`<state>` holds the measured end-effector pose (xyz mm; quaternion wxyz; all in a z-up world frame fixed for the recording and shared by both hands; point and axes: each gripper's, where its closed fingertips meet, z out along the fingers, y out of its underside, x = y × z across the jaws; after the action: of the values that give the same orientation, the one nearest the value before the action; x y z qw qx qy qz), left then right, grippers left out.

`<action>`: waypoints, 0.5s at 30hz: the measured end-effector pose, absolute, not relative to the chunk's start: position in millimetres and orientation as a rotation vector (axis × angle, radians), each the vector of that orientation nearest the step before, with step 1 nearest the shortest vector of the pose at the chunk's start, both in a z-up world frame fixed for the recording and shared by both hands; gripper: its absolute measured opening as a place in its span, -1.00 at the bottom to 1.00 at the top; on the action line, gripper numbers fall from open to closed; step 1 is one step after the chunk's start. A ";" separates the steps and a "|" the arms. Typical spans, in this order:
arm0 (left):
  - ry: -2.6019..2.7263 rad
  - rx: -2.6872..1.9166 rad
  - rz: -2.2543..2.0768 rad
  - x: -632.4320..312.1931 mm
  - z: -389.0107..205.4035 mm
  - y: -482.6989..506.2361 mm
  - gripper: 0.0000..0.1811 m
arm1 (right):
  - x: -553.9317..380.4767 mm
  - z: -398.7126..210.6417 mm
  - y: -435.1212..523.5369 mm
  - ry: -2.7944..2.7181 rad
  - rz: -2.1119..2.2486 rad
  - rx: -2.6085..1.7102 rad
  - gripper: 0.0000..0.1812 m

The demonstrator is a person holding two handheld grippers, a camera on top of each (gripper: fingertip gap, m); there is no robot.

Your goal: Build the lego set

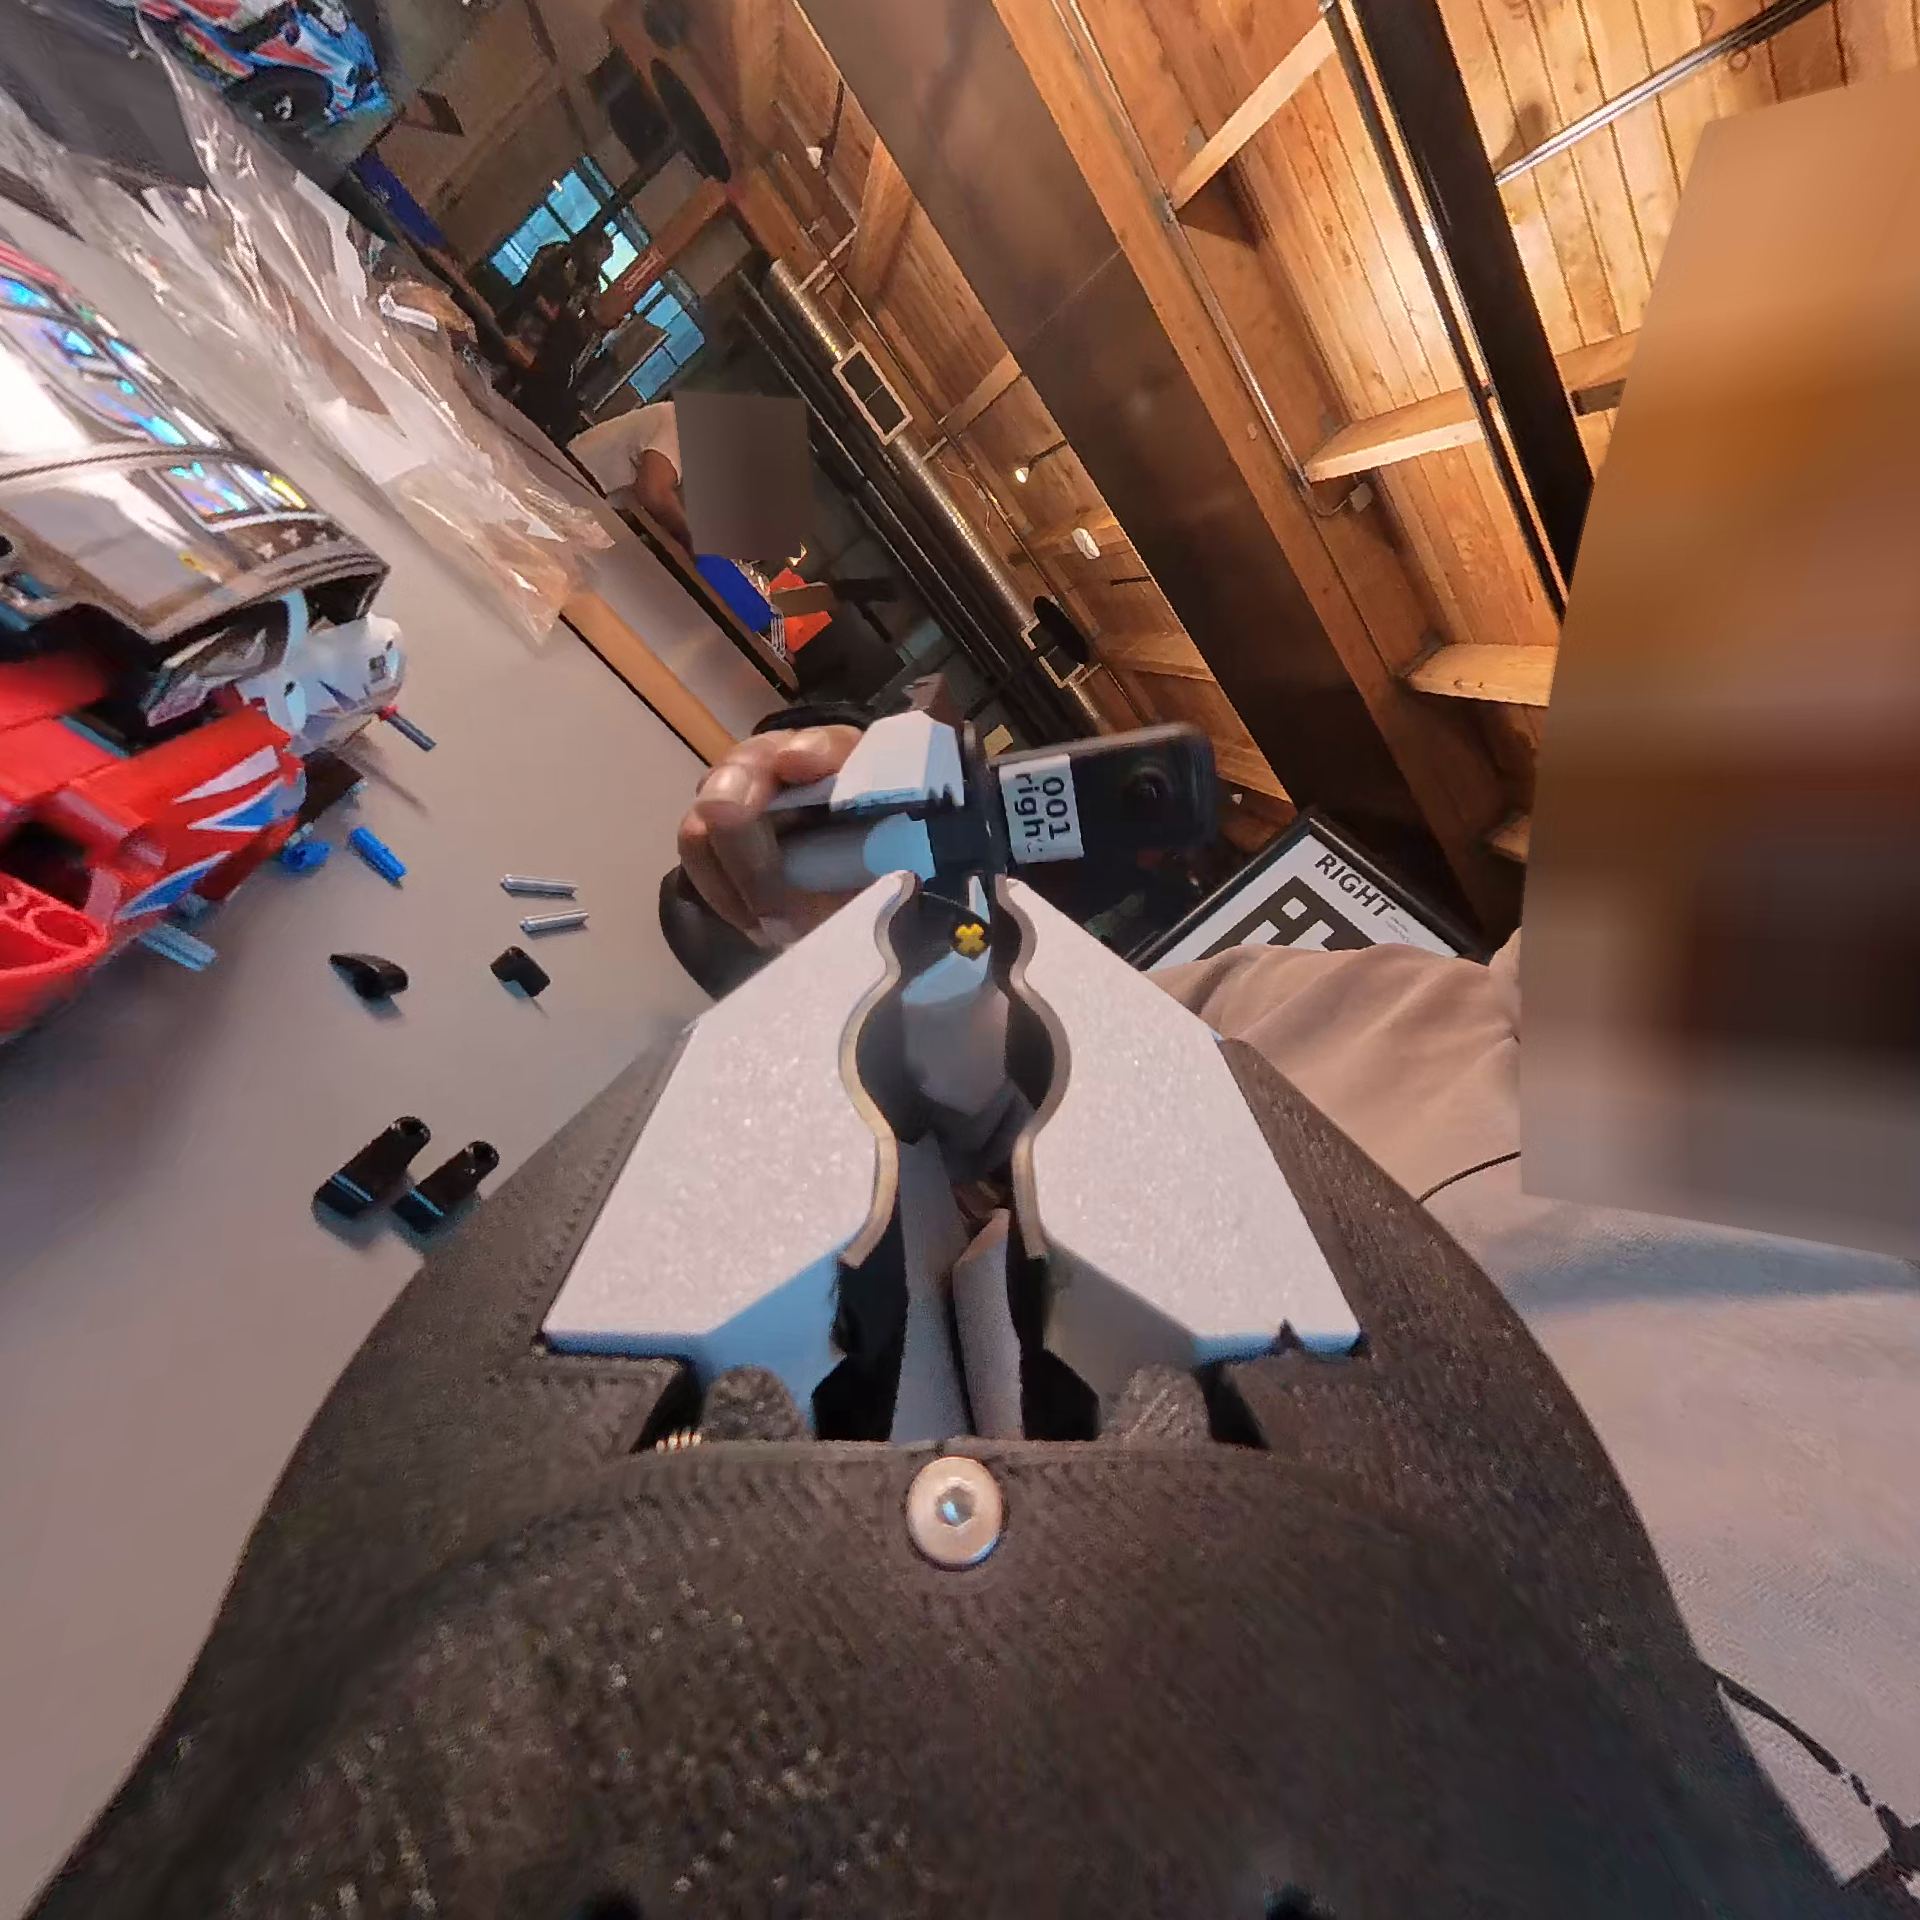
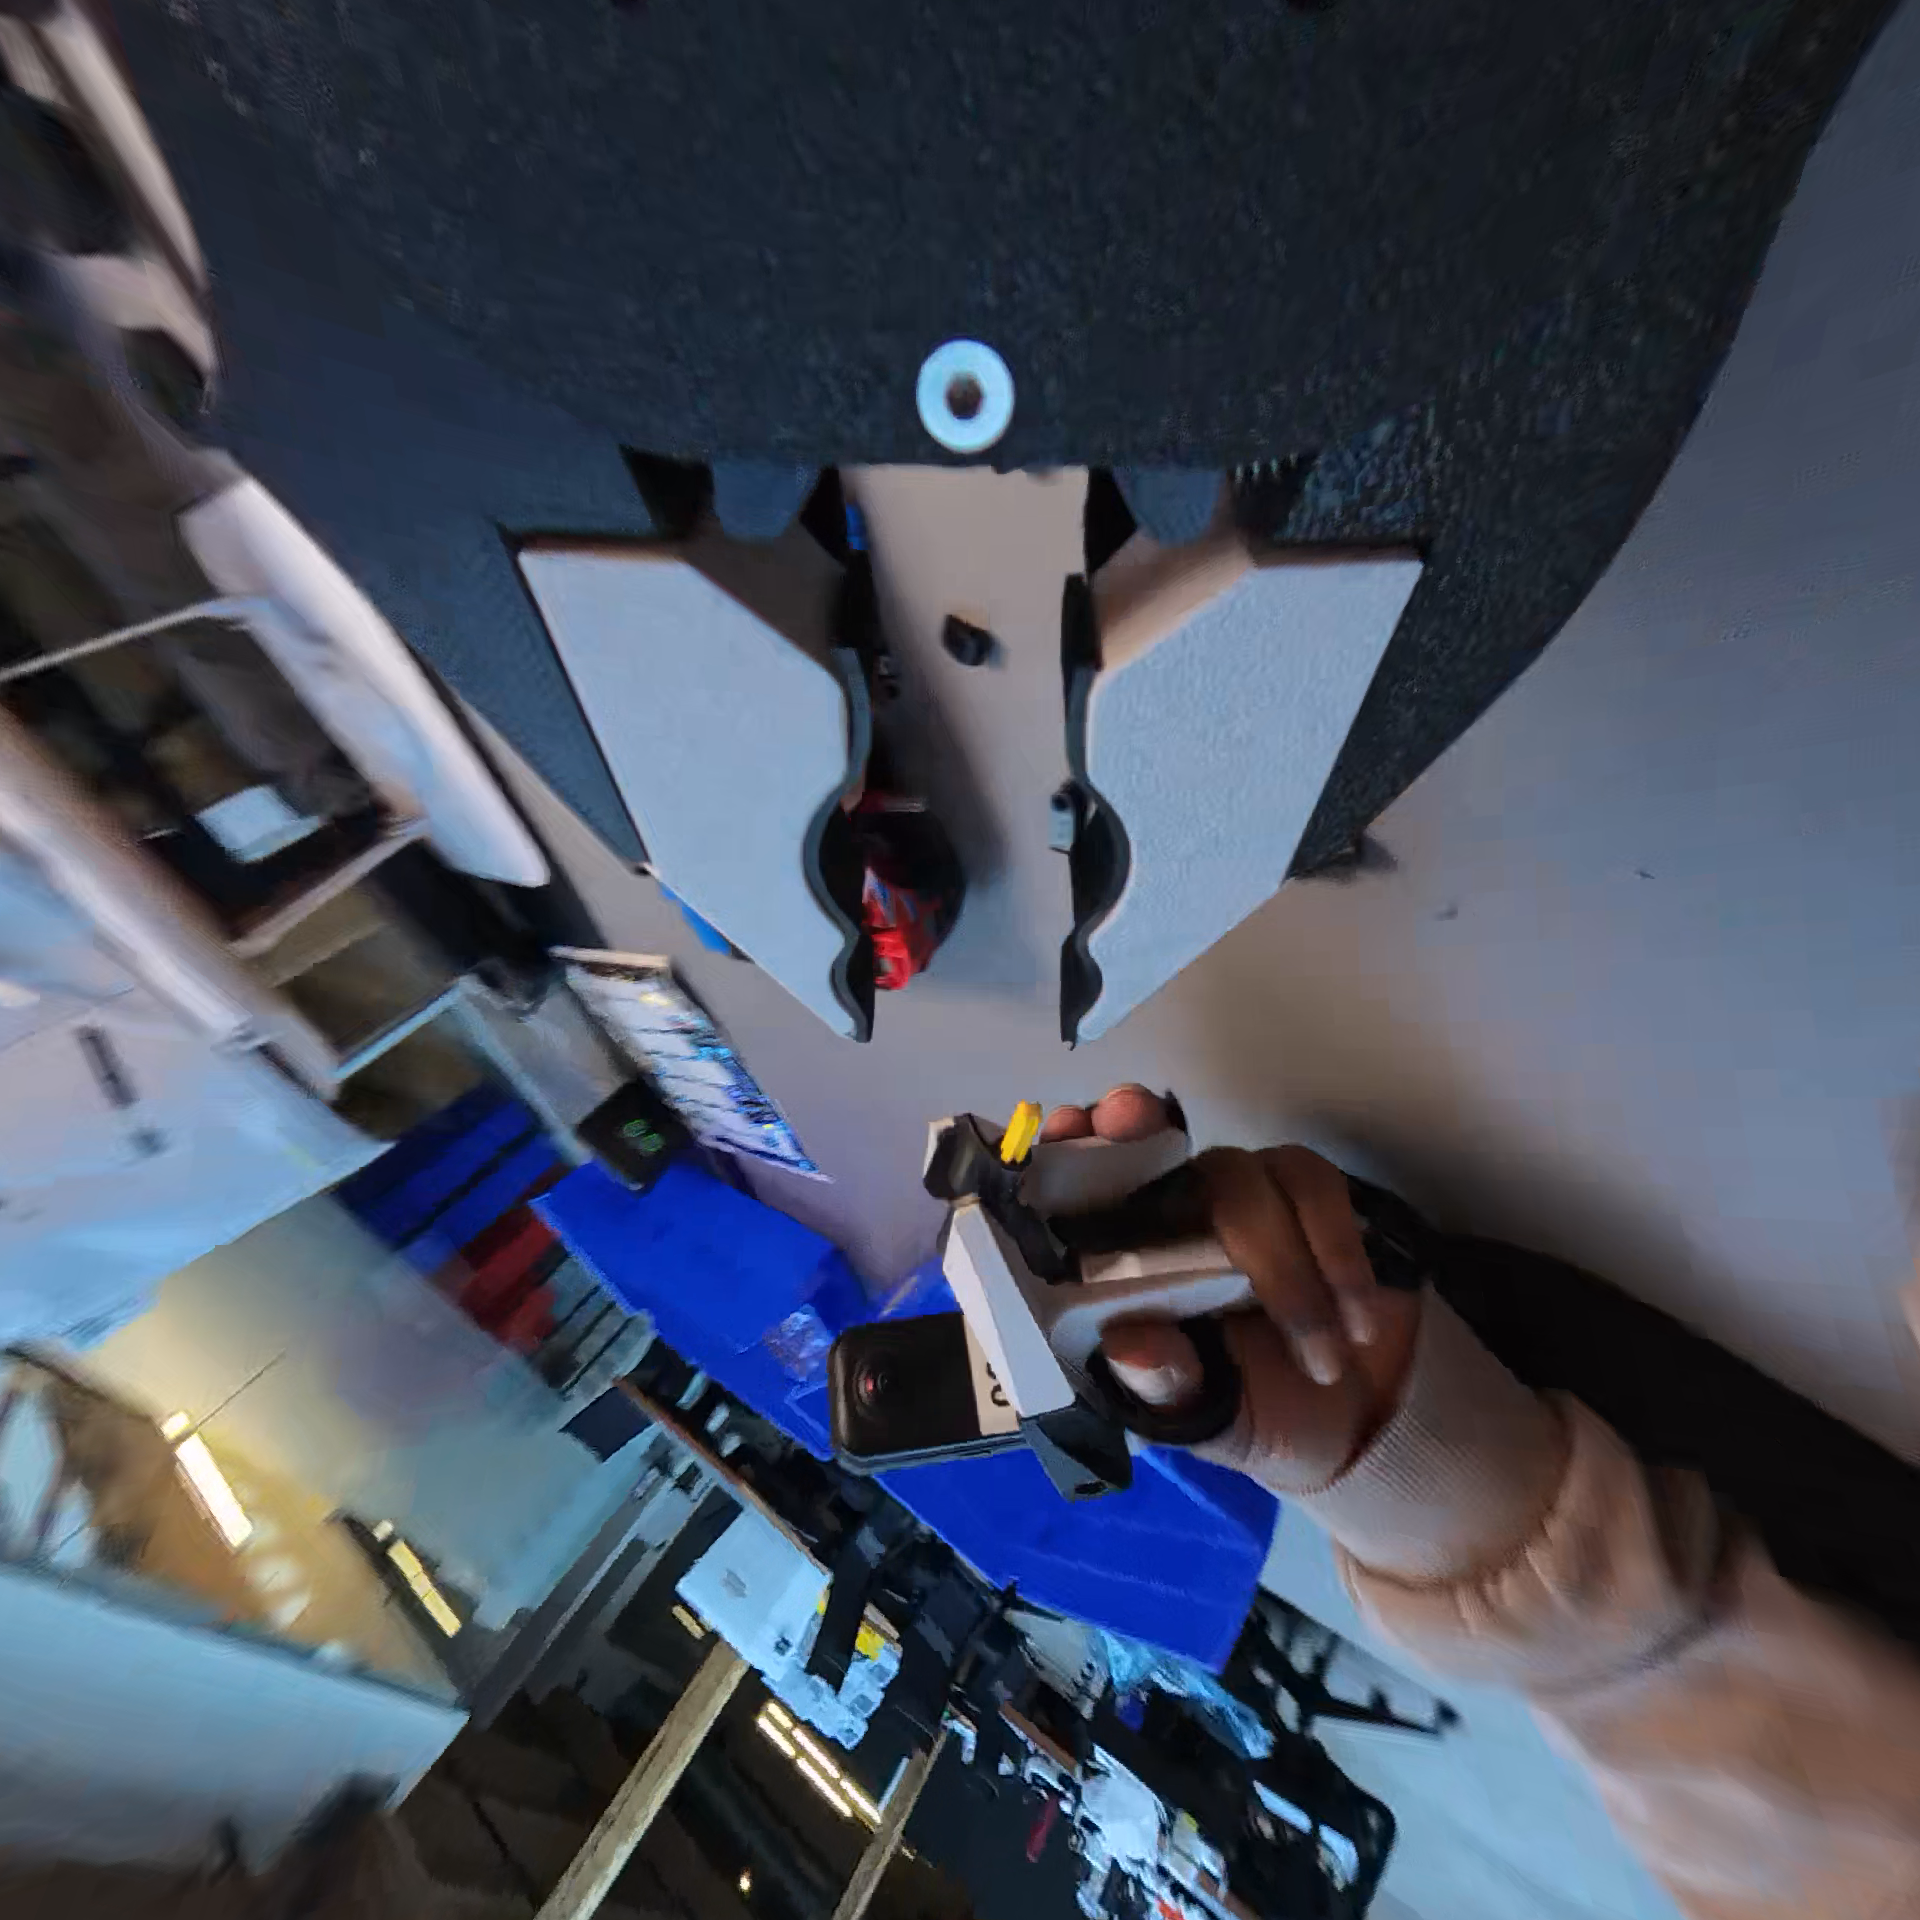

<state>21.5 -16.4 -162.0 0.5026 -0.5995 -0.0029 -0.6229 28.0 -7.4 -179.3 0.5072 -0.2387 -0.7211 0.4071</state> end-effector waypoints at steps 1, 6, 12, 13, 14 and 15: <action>0.007 -1.439 -1.486 21.7 -160.1 -16.8 -0.91 | 29.2 -181.0 -10.4 -1.768 1.094 -0.659 -0.59; 0.025 -1.443 -1.394 20.5 -160.5 -14.2 -0.90 | 29.9 -163.1 -19.6 -1.691 1.410 -0.829 -0.82; 0.002 -1.422 -1.369 17.1 -158.3 -12.4 -0.91 | 27.3 -166.4 -19.2 -1.693 1.410 -0.860 -0.92; 0.002 -1.420 -1.367 17.1 -157.7 -12.5 -0.92 | 27.1 -167.2 -20.4 -1.697 1.411 -0.859 -0.93; 0.001 -1.417 -1.367 17.0 -157.3 -12.5 -0.93 | 26.9 -167.7 -21.4 -1.700 1.414 -0.860 -0.94; -0.002 -1.412 -1.364 16.6 -156.6 -12.6 -0.97 | 26.9 -168.0 -22.4 -1.701 1.419 -0.862 -0.97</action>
<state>16.6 -12.6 -156.6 0.5559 -0.5978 -0.0007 -0.5776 26.9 -22.4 -168.0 0.3730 -0.3366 -0.6639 0.5539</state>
